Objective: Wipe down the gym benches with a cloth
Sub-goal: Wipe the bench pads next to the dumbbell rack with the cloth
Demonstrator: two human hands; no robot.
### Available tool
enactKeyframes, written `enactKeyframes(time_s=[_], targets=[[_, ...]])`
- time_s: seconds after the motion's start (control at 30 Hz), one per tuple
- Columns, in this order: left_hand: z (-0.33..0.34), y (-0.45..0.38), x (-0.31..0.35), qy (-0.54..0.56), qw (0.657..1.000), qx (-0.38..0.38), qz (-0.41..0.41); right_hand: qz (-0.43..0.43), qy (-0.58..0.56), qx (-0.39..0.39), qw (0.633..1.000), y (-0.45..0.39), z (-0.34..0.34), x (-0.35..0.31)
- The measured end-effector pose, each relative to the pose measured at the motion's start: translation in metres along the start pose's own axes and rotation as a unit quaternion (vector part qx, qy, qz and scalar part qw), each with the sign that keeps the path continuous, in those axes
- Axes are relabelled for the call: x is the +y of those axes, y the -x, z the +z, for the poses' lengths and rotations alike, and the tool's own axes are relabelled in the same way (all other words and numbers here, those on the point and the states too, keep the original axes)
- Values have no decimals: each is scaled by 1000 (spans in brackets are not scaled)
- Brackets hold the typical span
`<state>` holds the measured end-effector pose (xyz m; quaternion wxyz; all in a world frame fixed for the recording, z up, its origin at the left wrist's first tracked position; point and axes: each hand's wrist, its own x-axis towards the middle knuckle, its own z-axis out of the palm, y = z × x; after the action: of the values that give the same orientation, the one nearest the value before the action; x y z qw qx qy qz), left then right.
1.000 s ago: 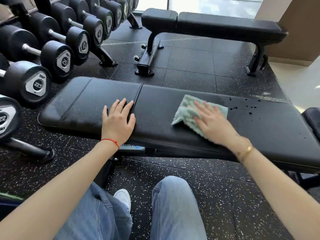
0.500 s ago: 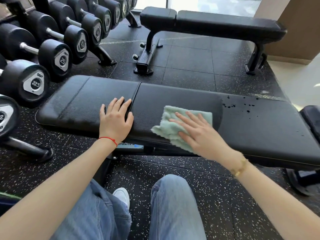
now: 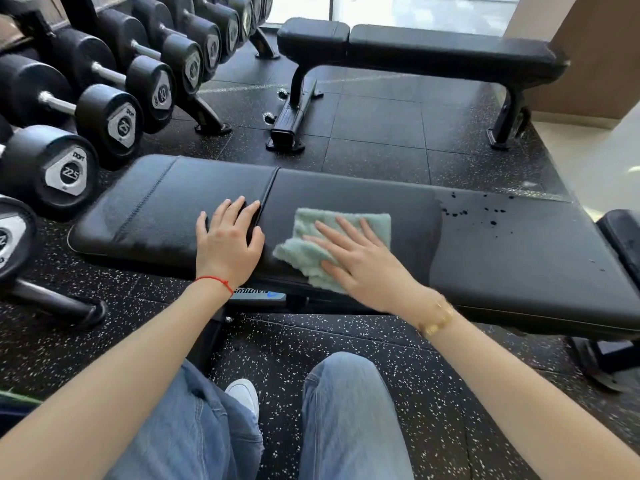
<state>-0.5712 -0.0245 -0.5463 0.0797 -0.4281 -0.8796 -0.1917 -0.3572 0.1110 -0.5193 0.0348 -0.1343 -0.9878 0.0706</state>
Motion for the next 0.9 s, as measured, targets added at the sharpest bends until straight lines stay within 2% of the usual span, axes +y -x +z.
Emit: enactKeyframes(time_s=[0.07, 0.13, 0.23, 0.3, 0.37, 0.43, 0.6, 0.73, 0.9], targets=[[0, 0, -1, 3, 1000, 3, 4, 9, -12, 12, 1000, 32, -3, 15], [1, 1, -1, 7, 1000, 5, 5, 68, -23, 25, 997, 39, -9, 49], [1, 0, 0, 8, 1000, 10, -3, 190, -9, 13, 982, -4, -21, 95], [0, 0, 2, 8, 1000, 9, -5, 236, 8, -8, 972, -43, -25, 100], [-1, 1, 4, 12, 1000, 3, -7, 232, 15, -18, 972, -65, -22, 86], [-4, 0, 4, 11, 1000, -7, -8, 187, 17, -20, 982, -60, -16, 65], [-11, -1, 19, 67, 998, 5, -18, 79, 6, 10, 997, 35, -8, 18], [-4, 7, 49, 50, 997, -5, 50, 127, -11, 26, 991, 75, -12, 43], [11, 11, 70, 31, 997, -28, 67, 266, 1, 8, 964, 7, -26, 126]])
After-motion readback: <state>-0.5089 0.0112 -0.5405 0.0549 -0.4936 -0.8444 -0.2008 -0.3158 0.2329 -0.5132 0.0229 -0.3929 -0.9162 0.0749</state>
